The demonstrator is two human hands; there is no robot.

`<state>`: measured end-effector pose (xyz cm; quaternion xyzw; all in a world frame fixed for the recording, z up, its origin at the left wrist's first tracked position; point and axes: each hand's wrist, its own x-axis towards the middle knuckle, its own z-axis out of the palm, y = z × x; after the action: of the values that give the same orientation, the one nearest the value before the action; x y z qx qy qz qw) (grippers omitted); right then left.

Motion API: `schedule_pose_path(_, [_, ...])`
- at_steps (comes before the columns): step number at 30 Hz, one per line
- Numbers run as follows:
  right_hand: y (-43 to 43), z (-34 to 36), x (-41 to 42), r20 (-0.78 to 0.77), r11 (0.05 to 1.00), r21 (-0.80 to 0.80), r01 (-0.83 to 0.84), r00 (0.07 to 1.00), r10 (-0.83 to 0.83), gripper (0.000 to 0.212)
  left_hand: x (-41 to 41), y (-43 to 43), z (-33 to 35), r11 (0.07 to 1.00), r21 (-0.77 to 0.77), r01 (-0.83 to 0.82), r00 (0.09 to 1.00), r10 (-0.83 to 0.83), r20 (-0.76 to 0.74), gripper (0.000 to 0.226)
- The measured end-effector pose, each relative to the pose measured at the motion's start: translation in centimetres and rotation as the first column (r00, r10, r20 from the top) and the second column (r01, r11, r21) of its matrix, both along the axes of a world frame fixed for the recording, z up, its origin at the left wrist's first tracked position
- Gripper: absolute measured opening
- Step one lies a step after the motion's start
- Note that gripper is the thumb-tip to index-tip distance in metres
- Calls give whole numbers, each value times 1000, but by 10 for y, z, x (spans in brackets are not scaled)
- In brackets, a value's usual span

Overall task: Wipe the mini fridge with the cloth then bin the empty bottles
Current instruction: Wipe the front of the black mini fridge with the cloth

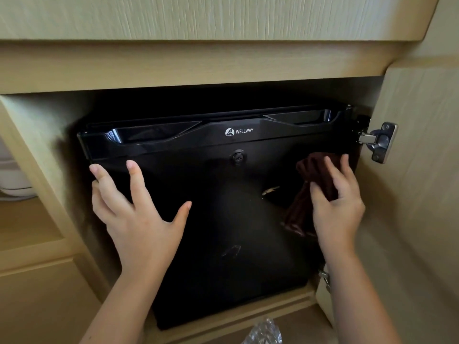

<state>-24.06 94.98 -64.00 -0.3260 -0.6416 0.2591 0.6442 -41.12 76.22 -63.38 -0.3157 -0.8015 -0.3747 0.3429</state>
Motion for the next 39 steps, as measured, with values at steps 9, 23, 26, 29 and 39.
schedule_pose_path(9, [-69,-11,-46,298,902,362,-236,946,128,53,0,4,0,1000,1,-3,1000,3,9,104])
schedule_pose_path(23, [-50,-42,-41,79,969,246,-33,997,14,57,-7,1,-5,999,-9,-37,998,37,-41,102])
schedule_pose_path(26, [-82,-59,-58,275,911,355,-210,955,113,53,-8,2,-5,999,-8,-43,997,43,-58,100])
schedule_pose_path(29, [-81,-63,-53,366,870,370,-325,912,185,50,-6,1,-4,998,-16,-63,996,62,-65,100])
schedule_pose_path(39, [-38,-48,-31,6,989,145,-8,1000,7,55,-5,1,-3,999,-29,-40,998,39,-39,101])
